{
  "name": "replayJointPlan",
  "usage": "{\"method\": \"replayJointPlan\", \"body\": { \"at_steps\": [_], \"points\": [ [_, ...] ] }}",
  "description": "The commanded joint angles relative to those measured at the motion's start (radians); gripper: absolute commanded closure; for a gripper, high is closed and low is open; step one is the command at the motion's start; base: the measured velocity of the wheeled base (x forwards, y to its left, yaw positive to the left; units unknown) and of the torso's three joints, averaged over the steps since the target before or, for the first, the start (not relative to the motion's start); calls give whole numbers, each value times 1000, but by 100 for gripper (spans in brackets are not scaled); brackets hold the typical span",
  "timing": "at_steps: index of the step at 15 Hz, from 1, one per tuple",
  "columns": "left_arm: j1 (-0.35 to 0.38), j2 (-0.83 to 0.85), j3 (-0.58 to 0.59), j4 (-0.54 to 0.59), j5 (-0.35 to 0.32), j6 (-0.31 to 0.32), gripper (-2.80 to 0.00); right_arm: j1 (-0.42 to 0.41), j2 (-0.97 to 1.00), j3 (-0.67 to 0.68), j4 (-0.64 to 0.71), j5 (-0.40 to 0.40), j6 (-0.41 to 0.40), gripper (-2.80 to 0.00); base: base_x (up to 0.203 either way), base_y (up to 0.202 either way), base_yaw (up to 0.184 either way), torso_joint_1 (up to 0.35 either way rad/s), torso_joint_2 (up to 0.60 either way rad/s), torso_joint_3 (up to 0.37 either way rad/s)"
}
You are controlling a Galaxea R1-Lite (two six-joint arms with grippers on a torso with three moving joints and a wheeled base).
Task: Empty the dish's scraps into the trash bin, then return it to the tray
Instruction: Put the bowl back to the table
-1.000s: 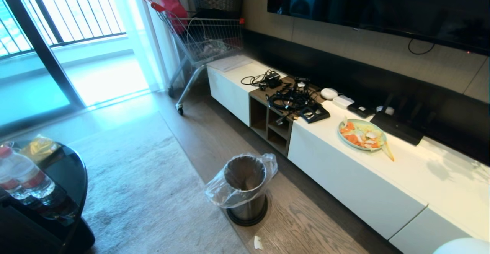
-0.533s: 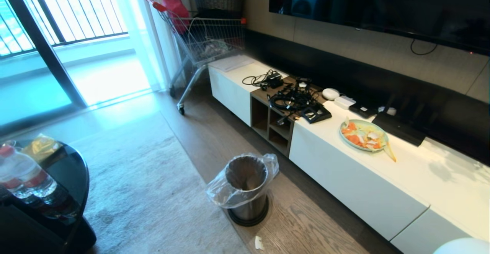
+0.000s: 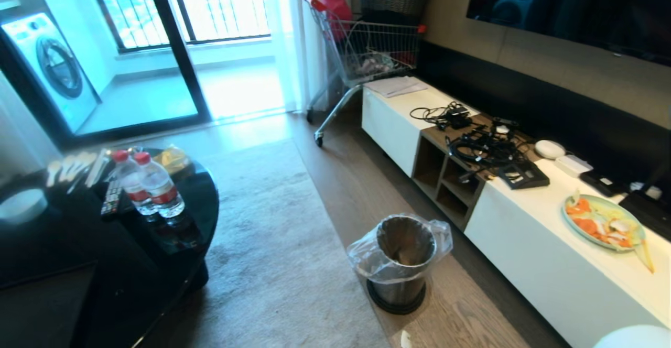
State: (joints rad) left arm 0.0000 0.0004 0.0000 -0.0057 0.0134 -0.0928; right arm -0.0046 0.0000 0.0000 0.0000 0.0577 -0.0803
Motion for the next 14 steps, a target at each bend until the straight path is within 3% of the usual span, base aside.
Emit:
{"method": "replayJointPlan", "body": {
  "at_steps": [1,14],
  "points": [
    [0,0,0,0,0,-1,0,0,2,0,0,1,1,0,-3,-7,167,2,7,2],
    [0,0,0,-2,0,-1,0,0,2,0,0,1,1,0,0,-8,169,3,2,2]
  ]
}}
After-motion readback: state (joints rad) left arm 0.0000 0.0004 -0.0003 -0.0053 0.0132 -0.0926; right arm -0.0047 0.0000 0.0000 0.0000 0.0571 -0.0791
